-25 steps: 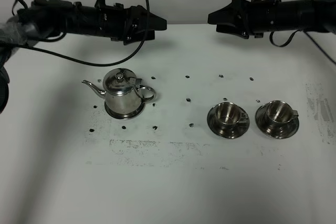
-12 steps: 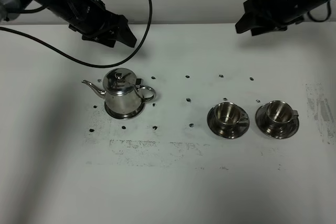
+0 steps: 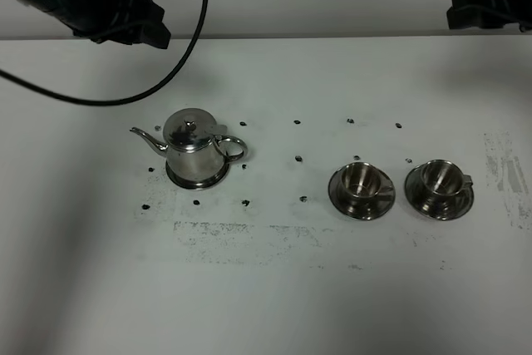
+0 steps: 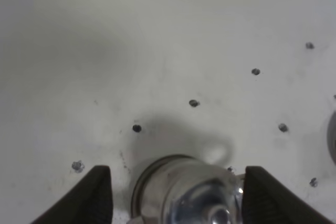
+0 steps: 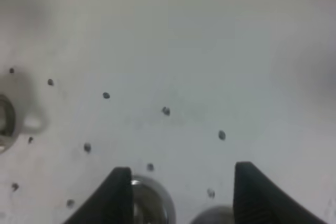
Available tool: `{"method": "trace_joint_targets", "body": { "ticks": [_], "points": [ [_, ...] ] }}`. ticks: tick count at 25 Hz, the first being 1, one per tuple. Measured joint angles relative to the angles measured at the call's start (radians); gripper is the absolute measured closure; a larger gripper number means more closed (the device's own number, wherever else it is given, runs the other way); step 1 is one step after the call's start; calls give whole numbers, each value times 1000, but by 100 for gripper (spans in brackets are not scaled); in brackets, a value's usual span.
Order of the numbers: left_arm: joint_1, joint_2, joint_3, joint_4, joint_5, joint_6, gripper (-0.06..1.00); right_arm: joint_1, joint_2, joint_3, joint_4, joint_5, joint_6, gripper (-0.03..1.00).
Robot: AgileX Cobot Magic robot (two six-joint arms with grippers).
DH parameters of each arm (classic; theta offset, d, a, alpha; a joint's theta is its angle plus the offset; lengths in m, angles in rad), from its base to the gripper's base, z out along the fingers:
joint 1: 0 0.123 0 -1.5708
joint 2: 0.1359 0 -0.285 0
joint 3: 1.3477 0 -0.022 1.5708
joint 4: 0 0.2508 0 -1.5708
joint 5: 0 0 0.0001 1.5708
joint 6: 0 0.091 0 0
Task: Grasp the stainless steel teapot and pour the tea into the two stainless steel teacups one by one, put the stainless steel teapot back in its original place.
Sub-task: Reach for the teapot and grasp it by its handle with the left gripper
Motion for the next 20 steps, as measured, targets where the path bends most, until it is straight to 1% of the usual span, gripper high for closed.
{"method": "trace_joint_targets", "body": {
  "ticks": [2,5,7,10,12,15,17,20],
  "points": [
    [-11,-81,105,-29,-93,59,43,0,-97,93,6,-18,-3,54],
    [-44,-174,221,-57,-190,157,43,0,-232,232,12,-42,-6,54],
    [-67,-208,247,-58,-230,189,43,0,-327,320,12,-59,-6,54],
    [-107,-225,251,-55,-261,241,43,0,-480,428,12,-64,-6,54],
    [-143,-227,253,-25,-271,272,43,0,-595,491,12,-63,-2,54],
    [-198,-226,255,53,-278,279,43,0,-769,577,12,-52,5,54],
    [-228,-226,255,89,-284,273,44,0,-882,616,11,-30,10,54],
    [-238,-226,255,124,-284,271,47,0,-1059,661,-15,23,16,54]
  ]
}}
